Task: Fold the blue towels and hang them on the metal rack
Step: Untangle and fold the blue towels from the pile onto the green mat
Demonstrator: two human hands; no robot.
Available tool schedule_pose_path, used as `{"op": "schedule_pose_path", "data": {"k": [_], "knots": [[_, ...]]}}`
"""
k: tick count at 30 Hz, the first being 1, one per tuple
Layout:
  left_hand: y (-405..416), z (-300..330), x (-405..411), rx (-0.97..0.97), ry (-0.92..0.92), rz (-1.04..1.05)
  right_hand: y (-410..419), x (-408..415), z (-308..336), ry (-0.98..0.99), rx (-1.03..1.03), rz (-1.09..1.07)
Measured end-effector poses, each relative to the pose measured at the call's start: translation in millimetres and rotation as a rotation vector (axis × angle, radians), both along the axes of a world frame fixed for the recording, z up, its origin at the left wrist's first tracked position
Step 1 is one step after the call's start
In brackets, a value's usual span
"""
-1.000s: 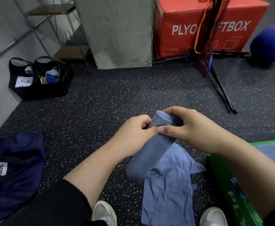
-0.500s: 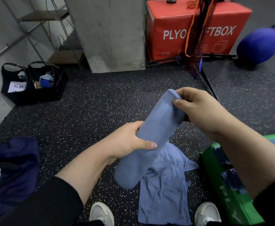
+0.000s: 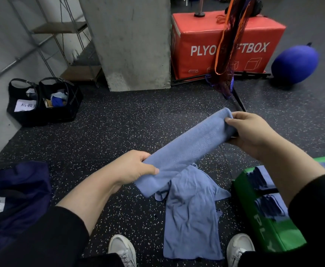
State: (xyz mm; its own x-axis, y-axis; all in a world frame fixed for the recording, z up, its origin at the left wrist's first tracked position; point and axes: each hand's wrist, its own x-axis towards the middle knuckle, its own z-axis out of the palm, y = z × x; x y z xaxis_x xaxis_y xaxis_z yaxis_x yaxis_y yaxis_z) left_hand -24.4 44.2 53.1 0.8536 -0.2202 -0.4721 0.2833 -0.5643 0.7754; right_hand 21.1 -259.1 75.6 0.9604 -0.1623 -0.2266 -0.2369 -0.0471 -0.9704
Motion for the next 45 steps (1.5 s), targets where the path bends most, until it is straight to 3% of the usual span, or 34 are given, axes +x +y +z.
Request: {"op": "schedule_pose_path", "data": {"k": [8,13,16,21,28,33,45], "knots": [[12,2,-5,-0.062,-0.121,0.155,-20,-5,-23,0.057,0.099,-0.134],[7,7,0,-0.302,-0.104,0.236,-34,-5,-20,0.054,0.206,-0.138],[-5,9,2,-0.392,0.001,0.225,-54,-3,-16,0.052,0.148,-0.134],[-48,8,10,-0.453,-0.078,0.239,-112,-12,-6,0.075,0.102,-0.176],[-169,-8,-1,-0.523,-0.074,0.073,-229,-71,10,0.109,-0.096,-0.269],[-256,-42,-12,-0.501,-0.007,-0.009,-304,-109,-10,0.234,-0.216,-0.36],[-381,-153,-27,-0.27,0.206,-0.088,-418,-123,-142,0.485,-0.497,-0.388]]}}
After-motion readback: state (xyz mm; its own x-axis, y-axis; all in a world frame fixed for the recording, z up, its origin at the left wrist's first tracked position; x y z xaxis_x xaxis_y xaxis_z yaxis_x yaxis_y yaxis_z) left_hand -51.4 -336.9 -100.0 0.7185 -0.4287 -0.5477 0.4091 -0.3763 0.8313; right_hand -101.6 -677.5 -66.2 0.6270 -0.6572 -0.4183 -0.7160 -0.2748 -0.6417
